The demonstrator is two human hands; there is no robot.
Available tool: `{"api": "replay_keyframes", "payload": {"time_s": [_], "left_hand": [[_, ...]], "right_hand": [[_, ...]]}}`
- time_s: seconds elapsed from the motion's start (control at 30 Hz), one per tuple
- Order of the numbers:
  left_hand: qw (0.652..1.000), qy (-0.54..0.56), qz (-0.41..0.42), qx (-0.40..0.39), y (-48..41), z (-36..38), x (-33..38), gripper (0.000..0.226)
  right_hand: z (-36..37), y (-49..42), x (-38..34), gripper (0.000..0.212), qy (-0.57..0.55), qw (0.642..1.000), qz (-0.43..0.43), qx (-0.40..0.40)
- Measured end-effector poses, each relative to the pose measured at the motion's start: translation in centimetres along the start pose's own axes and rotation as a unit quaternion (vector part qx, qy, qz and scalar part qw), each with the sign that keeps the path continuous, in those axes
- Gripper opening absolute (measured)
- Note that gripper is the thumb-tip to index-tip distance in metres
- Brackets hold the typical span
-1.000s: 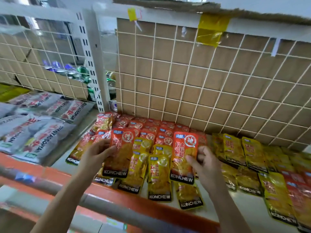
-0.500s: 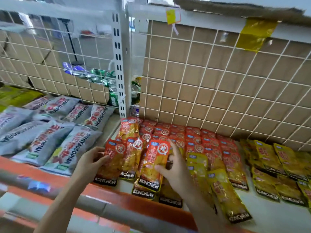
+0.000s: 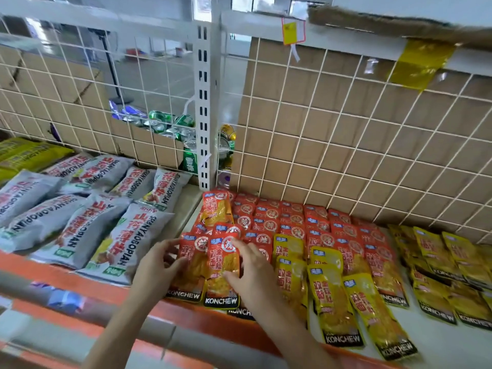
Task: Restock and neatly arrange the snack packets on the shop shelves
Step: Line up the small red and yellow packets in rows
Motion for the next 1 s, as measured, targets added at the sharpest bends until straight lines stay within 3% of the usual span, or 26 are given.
{"api": "replay_keyframes", "payload": {"time_s": [0.13, 0.33, 0.73, 0.87, 1.0], "left_hand": [[1.000, -0.017, 0.020, 0.008, 0.4, -0.2, 0.5, 0.045], [0.993, -0.076, 0.074, 0.050, 1.0, -0.8, 2.7, 0.036], [0.962, -0.062, 0.265, -0.010, 4.0, 5.4, 13.2, 0.025], [0.936, -0.108, 0.335, -0.034, 5.0, 8.5, 15.4, 0.029], [0.915, -0.185, 0.353, -0.056, 5.2, 11.1, 15.3, 0.039]], "right_hand": [[-0.3, 0.0, 0.2, 0.061, 0.048, 0.998, -0.031, 0.029], [-3.4, 1.1, 1.4, 0.041, 0.032, 0.994, -0.063, 0.083], [-14.0, 7.3, 9.8, 0.032, 0.069, 0.974, 0.051, 0.208], [-15.0, 8.6, 11.2, 0.032, 0.099, 0.971, 0.090, 0.200], [-13.8, 8.6, 11.8, 0.047, 0.122, 0.976, 0.128, 0.124]]}}
Point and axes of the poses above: each hand's wrist, its own y-axis away from the middle knuckle, its own z-axis out of the palm, x = y × z, the point moved 7 cm from there along -y, towards the middle knuckle, and after that the axes turned 12 degrees about -y, right-handed, at the moved point
